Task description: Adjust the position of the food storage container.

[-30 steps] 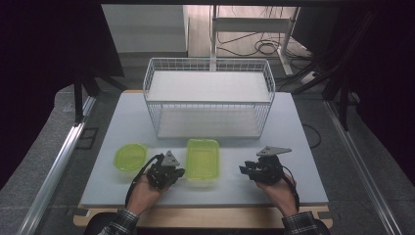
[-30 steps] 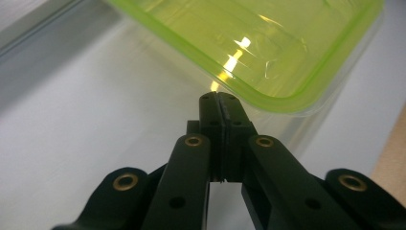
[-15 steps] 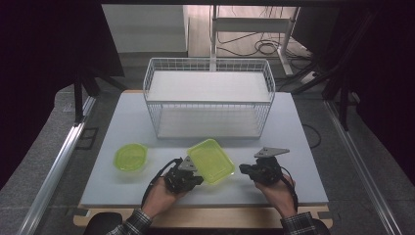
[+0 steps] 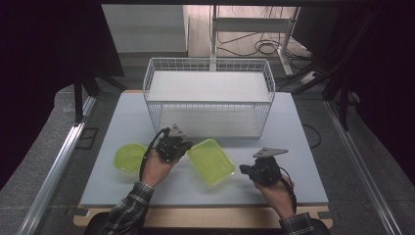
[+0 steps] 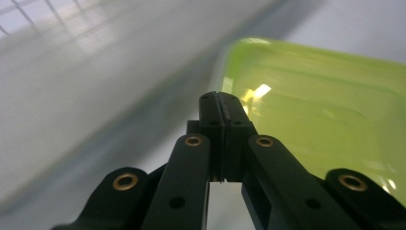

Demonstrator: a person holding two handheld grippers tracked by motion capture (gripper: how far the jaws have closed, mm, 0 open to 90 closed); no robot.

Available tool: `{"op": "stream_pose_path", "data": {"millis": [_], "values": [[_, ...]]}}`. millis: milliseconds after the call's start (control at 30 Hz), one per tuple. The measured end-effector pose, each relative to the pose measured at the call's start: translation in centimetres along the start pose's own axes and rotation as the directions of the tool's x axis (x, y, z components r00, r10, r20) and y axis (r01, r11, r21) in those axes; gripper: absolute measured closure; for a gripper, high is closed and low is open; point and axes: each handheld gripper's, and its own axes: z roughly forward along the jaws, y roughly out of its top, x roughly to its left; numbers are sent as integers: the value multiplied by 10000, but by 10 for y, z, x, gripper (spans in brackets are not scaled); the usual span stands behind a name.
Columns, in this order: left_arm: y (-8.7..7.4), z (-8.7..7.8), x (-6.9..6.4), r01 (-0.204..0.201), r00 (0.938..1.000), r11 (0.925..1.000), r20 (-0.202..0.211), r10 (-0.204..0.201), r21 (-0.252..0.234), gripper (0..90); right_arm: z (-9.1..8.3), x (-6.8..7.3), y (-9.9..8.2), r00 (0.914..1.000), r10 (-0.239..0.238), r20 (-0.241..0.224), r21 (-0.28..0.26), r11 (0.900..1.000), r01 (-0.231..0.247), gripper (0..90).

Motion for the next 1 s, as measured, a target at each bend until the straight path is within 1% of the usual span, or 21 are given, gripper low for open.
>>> {"op": "stream_pose_path", "data": {"millis": [33,67,133,167,200,267,300,333,400,433,500,533,600,633,667,700,767,800,833,867,1000], "values": [[3,9,3,106,9997,9999,-199,-105,87,900,0,-1,-1,10000,87,-29,13,10000,-87,889],[4,13,4,17,9992,9998,-393,-9,194,900,-1,-1,-2,9999,95,-51,49,9999,-94,889],[5,17,6,54,9990,9995,-452,-41,304,900,-1,-1,-3,9999,102,-74,81,9999,-102,889],[4,23,10,209,9994,9980,-295,-191,594,900,-1,0,-4,9999,102,-121,121,9999,-101,888],[4,23,10,209,9994,9980,-295,-191,594,900,-1,0,-4,9999,102,-121,121,9999,-101,888],[-1,28,12,262,9997,9962,-8,-262,830,900,0,2,-5,9998,73,-186,251,9997,-68,881],[-1,28,12,262,9997,9962,-8,-262,830,900,0,2,-5,9998,73,-186,251,9997,-68,881],[-2,27,11,253,9997,9956,30,-257,901,900,0,3,-5,9998,63,-190,294,9996,-58,877],[-6,25,8,504,9985,9953,171,-520,822,900,1,4,-6,9999,34,-170,414,9991,-27,866],[-8,22,7,522,9983,9949,204,-542,859,900,2,5,-6,9999,12,-123,458,9990,-6,862],[-11,19,3,445,9985,9950,286,-472,898,900,4,6,-7,10000,11,-79,549,9985,-7,857],[-15,14,-1,275,9992,9944,265,-304,1016,900,4,6,-7,10000,21,70,630,9980,-26,854],[-18,10,-5,419,9984,9939,336,-456,1019,900,4,6,-7,9998,33,177,650,9979,-44,853],[-18,10,-5,419,9984,9939,336,-456,1019,900,4,5,-7,9997,121,210,665,9977,-135,852],[-23,5,-9,380,9977,9940,517,-434,1024,900,4,4,-8,9995,193,260,644,9977,-209,851],[-23,5,-9,380,9977,9940,517,-434,1024,900,4,3,-8,9994,207,290,646,9977,-225,848],[-30,0,-17,682,9951,9940,658,-739,850,900,4,1,-8,9987,320,399,682,9971,-347,844],[-30,0,-17,682,9951,9940,658,-739,850,900,4,1,-8,9987,320,399,682,9971,-347,844],[-34,-2,-19,755,9935,9937,787,-820,825,900,4,1,-8,9984,349,454,716,9967,-381,841],[-38,-5,-22,773,9926,9937,873,-843,810,899,3,0,-9,9973,509,537,863,9947,-555,835],[-41,-10,-27,706,9923,9943,965,-782,801,900,1,2,-12,9965,757,360,1040,9914,-791,828]]}}
